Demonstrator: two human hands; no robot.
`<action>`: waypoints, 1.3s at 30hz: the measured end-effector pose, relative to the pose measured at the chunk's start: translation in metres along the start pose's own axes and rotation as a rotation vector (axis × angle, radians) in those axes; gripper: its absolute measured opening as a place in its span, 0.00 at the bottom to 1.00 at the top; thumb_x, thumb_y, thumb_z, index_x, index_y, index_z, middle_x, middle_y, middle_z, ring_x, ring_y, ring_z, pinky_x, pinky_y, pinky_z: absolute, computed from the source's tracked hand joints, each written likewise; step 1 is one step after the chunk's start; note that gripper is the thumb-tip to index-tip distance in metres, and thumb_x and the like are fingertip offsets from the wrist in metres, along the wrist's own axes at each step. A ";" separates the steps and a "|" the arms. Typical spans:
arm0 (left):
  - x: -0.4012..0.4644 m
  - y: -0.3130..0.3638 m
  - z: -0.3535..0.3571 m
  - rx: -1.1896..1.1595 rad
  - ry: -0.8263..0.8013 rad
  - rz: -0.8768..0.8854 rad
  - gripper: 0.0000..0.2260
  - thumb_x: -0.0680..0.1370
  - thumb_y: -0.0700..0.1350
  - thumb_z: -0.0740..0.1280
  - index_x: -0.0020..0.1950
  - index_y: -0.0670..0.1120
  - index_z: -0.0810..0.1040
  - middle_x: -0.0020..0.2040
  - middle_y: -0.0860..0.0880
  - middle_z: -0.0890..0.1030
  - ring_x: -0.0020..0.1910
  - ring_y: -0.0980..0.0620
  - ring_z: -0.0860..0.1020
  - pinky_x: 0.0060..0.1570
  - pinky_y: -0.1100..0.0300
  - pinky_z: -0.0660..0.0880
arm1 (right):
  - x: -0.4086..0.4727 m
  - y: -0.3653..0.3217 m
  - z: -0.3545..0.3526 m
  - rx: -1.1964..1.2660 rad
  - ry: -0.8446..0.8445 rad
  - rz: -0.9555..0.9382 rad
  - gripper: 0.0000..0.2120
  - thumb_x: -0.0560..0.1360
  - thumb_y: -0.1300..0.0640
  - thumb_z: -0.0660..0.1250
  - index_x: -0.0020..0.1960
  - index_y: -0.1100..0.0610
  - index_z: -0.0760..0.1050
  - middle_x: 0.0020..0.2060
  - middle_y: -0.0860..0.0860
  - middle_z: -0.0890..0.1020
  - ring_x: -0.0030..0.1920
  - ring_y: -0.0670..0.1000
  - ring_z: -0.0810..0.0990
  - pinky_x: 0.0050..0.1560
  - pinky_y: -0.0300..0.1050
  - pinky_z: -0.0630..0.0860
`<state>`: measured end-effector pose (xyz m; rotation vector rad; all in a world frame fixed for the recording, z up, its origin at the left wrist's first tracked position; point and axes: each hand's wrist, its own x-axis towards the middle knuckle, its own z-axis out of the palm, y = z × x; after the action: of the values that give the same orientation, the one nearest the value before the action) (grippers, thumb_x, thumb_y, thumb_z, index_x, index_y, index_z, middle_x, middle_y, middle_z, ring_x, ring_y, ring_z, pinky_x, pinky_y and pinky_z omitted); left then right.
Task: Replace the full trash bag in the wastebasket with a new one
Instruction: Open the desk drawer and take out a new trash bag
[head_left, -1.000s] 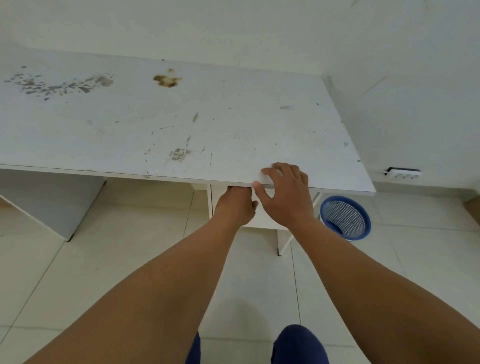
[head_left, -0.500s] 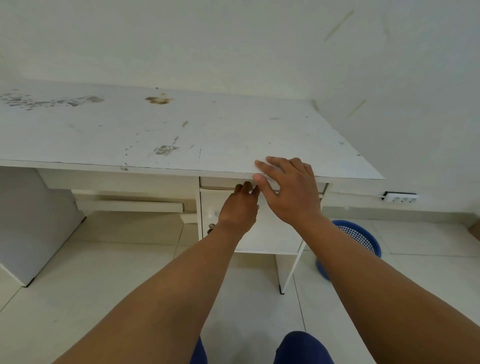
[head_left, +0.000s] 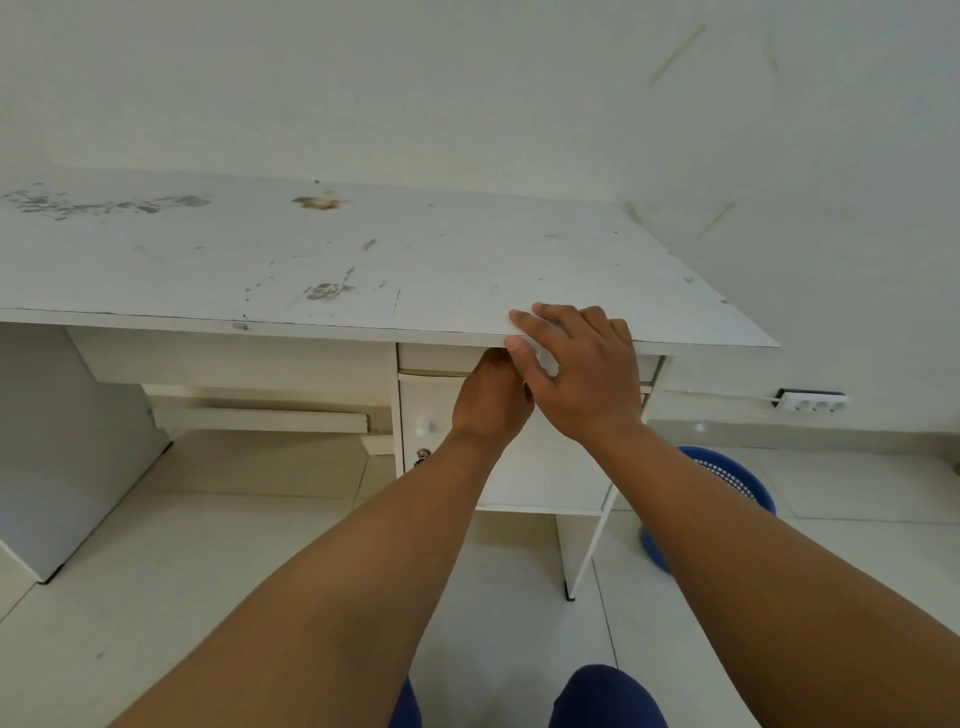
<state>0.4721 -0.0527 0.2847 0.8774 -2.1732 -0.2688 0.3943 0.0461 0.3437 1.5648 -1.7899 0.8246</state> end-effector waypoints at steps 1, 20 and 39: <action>0.002 0.001 0.002 0.015 0.009 0.028 0.11 0.82 0.45 0.62 0.63 0.46 0.77 0.53 0.47 0.83 0.50 0.50 0.82 0.48 0.60 0.78 | 0.000 0.000 0.000 0.000 -0.008 -0.001 0.19 0.82 0.39 0.57 0.65 0.44 0.79 0.61 0.46 0.82 0.59 0.51 0.77 0.56 0.48 0.69; -0.049 0.010 -0.012 -0.054 0.215 0.245 0.06 0.78 0.38 0.69 0.55 0.40 0.82 0.44 0.43 0.81 0.38 0.44 0.79 0.31 0.51 0.78 | 0.003 0.011 -0.031 0.277 -0.252 0.074 0.17 0.84 0.49 0.58 0.68 0.52 0.77 0.66 0.46 0.79 0.67 0.48 0.74 0.70 0.50 0.67; -0.067 0.004 -0.066 0.304 0.281 0.642 0.12 0.79 0.54 0.67 0.53 0.47 0.83 0.47 0.47 0.80 0.45 0.45 0.76 0.42 0.52 0.70 | 0.021 0.012 -0.049 0.176 -0.402 0.126 0.18 0.82 0.41 0.57 0.68 0.42 0.76 0.68 0.39 0.77 0.68 0.45 0.75 0.69 0.47 0.69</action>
<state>0.5488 0.0004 0.2931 0.3046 -2.1267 0.4821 0.3826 0.0735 0.3900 1.8481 -2.1673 0.7835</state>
